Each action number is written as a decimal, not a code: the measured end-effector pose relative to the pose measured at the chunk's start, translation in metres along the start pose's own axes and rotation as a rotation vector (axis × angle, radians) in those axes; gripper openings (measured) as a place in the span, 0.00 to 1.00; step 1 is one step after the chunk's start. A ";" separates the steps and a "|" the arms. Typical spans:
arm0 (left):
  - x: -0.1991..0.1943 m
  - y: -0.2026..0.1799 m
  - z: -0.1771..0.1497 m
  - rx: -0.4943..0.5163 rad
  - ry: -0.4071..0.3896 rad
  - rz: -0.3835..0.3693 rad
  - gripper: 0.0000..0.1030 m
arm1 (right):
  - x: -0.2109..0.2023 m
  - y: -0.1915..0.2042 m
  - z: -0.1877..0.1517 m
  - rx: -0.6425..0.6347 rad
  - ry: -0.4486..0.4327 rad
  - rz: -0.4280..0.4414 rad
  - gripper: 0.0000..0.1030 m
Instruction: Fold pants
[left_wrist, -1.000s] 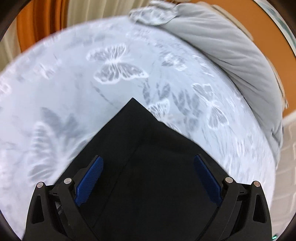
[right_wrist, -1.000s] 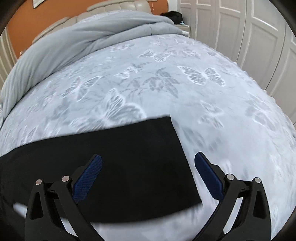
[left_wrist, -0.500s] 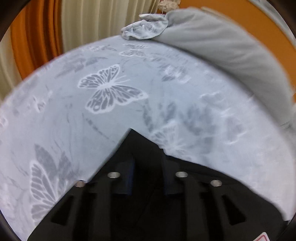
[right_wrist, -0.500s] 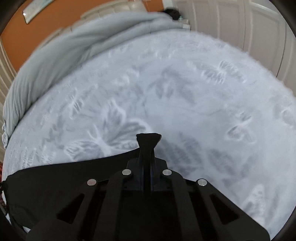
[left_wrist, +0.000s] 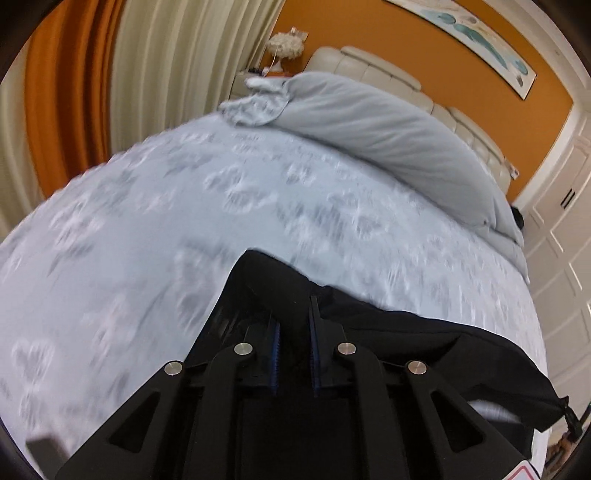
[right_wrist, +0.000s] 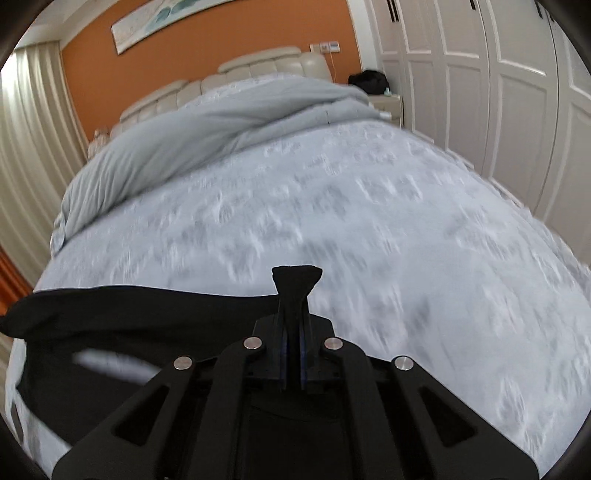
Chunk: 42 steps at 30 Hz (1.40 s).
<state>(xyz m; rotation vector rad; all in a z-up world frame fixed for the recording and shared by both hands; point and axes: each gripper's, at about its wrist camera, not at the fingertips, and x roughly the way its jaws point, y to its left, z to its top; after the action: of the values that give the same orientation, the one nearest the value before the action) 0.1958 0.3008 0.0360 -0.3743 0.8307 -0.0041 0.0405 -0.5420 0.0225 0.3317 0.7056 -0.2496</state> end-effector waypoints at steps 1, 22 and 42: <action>-0.005 0.008 -0.018 -0.001 0.031 0.010 0.11 | -0.004 -0.007 -0.017 0.005 0.026 -0.003 0.03; 0.062 -0.014 -0.151 -0.822 0.333 -0.413 0.82 | -0.040 0.052 -0.101 0.402 0.136 0.337 0.71; 0.011 -0.001 -0.124 -0.497 0.311 -0.431 0.04 | 0.000 0.078 -0.117 0.438 0.232 0.255 0.68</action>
<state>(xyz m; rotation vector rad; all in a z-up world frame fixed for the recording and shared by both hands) 0.1138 0.2579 -0.0473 -1.0365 1.0418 -0.2662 -0.0023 -0.4260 -0.0440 0.8725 0.8262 -0.1213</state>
